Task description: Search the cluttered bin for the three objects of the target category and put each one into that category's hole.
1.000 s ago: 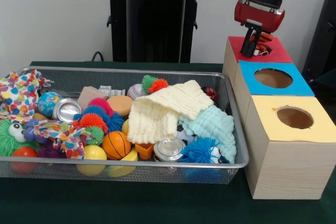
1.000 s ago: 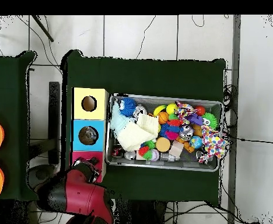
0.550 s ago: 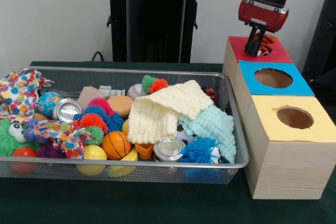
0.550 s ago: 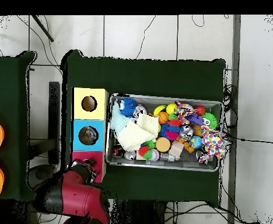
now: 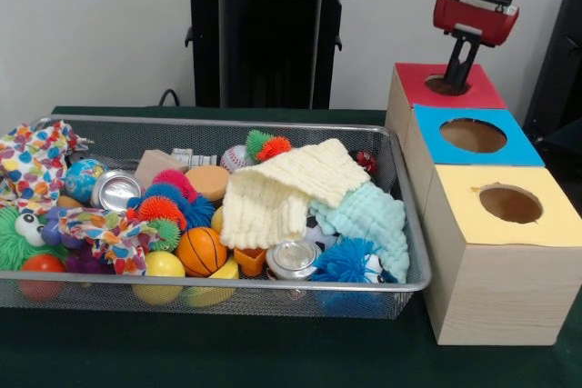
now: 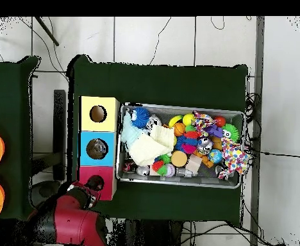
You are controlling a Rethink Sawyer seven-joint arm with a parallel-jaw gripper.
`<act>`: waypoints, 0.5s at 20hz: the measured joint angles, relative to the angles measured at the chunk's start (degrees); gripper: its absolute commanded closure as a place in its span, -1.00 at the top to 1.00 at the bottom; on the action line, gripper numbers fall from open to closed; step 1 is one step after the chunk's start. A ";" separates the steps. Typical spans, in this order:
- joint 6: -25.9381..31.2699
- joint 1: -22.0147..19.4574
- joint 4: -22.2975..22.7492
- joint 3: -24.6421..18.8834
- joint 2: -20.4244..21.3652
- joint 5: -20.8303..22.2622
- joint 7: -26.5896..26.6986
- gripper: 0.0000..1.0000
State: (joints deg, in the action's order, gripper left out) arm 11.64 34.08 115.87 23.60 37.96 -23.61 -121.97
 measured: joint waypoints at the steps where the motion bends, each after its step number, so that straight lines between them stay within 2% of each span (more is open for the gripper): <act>1: 0.26 0.19 0.00 0.07 0.00 -0.05 0.00 -1.00; 10: 0.71 0.19 0.00 0.17 -0.38 -0.75 0.00 -1.00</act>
State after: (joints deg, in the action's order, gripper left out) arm 12.35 34.27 115.87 23.78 37.58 -24.37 -121.97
